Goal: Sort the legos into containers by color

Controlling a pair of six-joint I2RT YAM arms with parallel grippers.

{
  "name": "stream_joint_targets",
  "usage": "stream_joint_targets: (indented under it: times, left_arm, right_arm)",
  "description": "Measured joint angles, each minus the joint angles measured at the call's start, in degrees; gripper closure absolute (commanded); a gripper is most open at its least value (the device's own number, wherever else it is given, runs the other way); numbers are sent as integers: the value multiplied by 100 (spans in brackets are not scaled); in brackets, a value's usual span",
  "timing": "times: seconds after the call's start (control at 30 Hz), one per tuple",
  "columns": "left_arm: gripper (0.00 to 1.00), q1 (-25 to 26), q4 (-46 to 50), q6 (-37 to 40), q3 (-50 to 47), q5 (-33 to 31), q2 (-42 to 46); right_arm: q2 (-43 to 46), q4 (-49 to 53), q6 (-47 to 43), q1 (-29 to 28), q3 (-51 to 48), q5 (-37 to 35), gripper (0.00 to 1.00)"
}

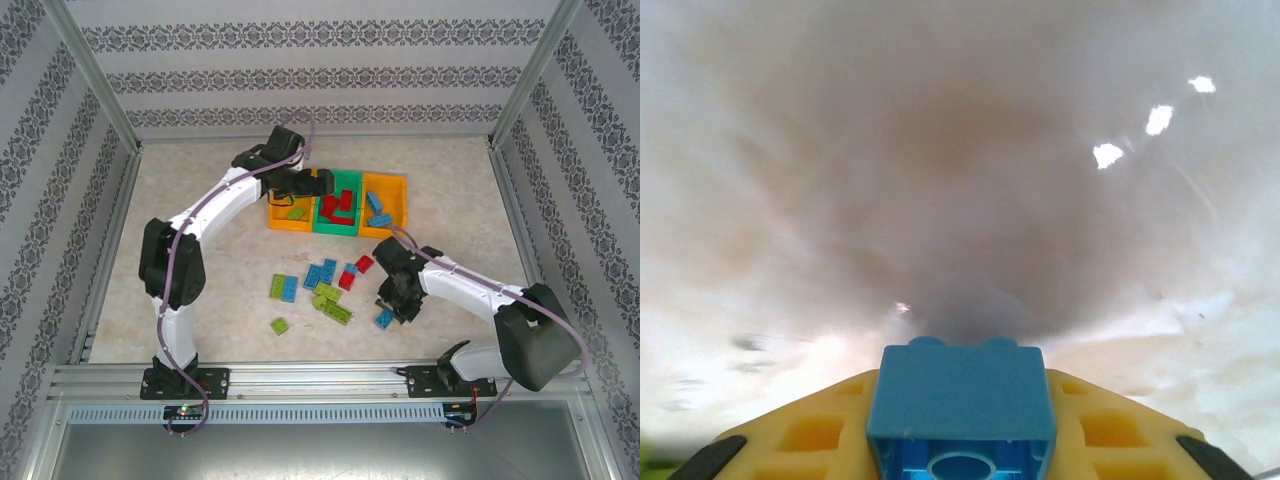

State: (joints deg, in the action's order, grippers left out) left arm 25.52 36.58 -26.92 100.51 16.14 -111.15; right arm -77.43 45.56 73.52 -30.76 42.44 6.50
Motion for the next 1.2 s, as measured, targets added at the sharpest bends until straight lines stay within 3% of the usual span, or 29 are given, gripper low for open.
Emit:
stream_joint_targets:
  times: [0.2, 0.47, 0.87, 1.2]
  left_arm:
    - [0, -59, -20, 149, -756, -317, 695]
    - [0, -144, 48, 251, -1502, -778, 1051]
    - [2, -393, 479, 247, -1659, -824, 1056]
    - [10, -374, 960, 15, -2870, -555, 1506]
  right_arm:
    - [-118, 2, -964, 903, 1233, -461, 73]
    - [-1414, -354, -2297, 1718, 3156, -896, 72]
    - [-3681, -317, -3418, 1838, 5469, -992, 59]
    - [-4225, -59, -3748, 1840, 5908, -990, 41]
